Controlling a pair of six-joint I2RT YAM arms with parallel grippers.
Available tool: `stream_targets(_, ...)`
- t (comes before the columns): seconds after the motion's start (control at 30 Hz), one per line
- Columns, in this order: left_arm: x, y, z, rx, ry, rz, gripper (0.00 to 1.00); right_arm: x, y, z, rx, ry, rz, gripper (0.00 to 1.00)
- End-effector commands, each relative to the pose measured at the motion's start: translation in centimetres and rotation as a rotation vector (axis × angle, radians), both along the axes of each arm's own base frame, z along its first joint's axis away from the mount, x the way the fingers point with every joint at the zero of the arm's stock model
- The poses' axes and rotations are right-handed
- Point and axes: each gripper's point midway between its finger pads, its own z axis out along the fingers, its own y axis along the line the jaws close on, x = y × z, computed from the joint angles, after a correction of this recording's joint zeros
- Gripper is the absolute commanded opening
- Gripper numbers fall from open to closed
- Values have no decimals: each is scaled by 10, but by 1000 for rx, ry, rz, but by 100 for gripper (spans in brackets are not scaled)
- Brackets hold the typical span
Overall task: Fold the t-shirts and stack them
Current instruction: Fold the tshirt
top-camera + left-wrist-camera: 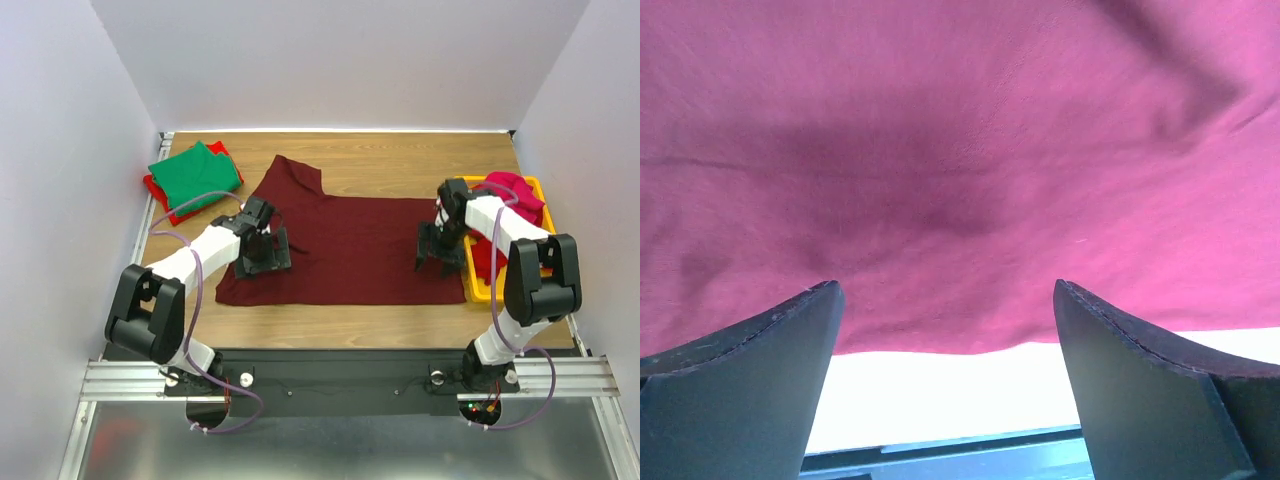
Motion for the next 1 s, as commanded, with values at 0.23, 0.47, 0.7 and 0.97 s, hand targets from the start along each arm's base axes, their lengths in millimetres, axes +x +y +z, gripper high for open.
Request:
stream_targets(0.23, 92, -24, 30, -26, -149, 66, 98, 123, 11, 16, -13, -235, 2, 75)
stream_targets(0.47, 87, -21, 2, -7, -131, 36, 98, 107, 2, -31, -57, -139, 16, 74)
stream_targets(0.7, 36, -1, -28, 9, -54, 67, 99, 47, -1, -40, -49, -44, 5, 74)
stream_targets(0.97, -11, 14, -30, -16, -23, 122, 98, 11, -2, -37, -36, 3, -9, 74)
